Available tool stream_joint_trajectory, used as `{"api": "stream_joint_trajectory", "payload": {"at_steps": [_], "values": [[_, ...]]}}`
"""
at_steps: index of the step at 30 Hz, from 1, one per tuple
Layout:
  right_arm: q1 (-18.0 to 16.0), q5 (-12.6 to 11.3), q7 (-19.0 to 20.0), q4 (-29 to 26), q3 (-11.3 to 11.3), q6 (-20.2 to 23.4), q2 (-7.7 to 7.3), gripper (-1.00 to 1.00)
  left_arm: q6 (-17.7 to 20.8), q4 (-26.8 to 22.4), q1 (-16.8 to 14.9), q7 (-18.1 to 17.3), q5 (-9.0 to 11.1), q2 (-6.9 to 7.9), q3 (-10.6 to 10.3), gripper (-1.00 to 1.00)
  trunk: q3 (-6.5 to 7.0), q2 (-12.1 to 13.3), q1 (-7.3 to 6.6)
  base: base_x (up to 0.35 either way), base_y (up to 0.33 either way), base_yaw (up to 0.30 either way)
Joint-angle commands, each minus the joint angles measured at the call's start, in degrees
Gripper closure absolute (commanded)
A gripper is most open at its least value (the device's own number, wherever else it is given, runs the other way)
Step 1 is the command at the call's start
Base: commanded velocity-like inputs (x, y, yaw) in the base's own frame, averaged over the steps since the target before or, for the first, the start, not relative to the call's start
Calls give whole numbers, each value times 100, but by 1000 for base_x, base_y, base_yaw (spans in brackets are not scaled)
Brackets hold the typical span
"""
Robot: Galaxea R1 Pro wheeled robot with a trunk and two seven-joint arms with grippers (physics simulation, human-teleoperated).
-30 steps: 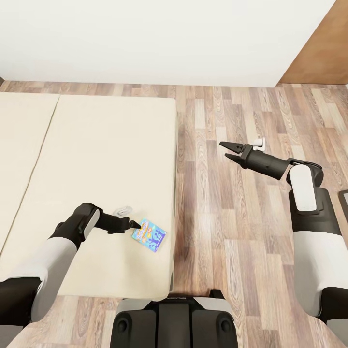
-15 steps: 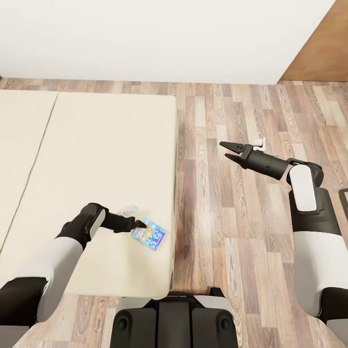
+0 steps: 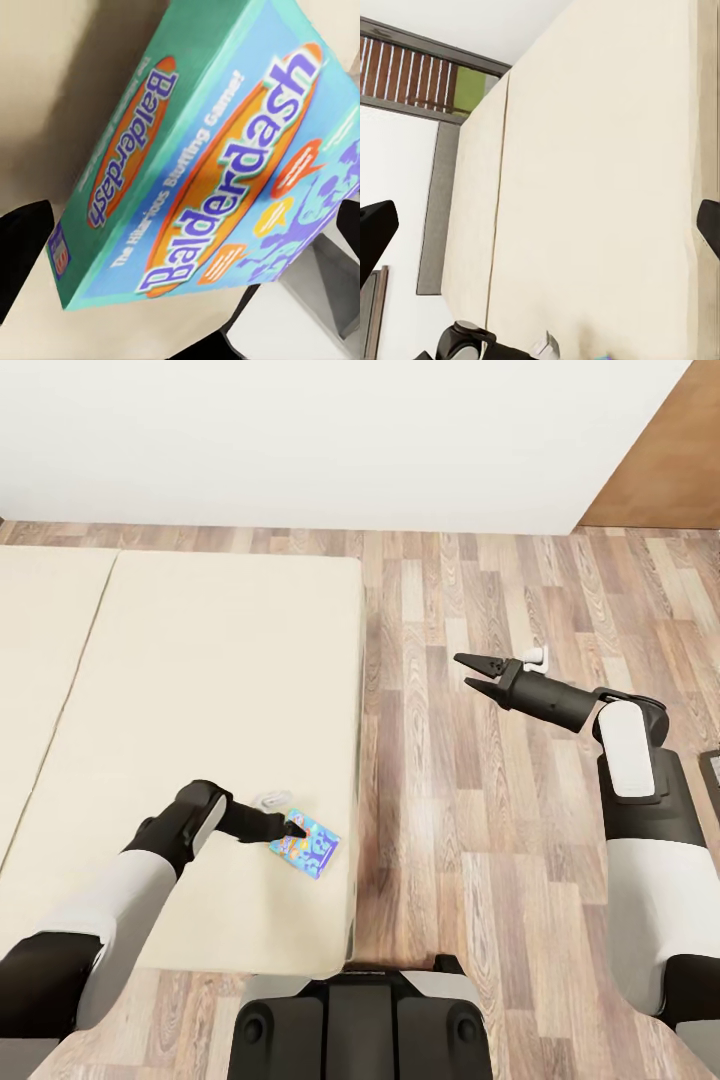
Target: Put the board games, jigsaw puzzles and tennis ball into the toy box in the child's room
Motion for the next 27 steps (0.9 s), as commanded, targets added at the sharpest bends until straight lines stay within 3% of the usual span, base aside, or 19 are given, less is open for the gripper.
{"api": "stream_joint_trajectory", "payload": {"at_steps": [1,13,27], "values": [[-4,52,57,2,-10,21,1,-100,30,5,4,-14,157,2,-31,-100,-4,-3,3,0,-210,0],[-4,62,57,-1,-16,21,31,-100,31,5,10,-18,157,0,-40,-100,-4,-3,3,0,-49,0],[-5,83,57,12,-17,17,52,-100,31,5,13,-19,157,0,-42,-100,-4,-3,3,0,-135,0]]}}
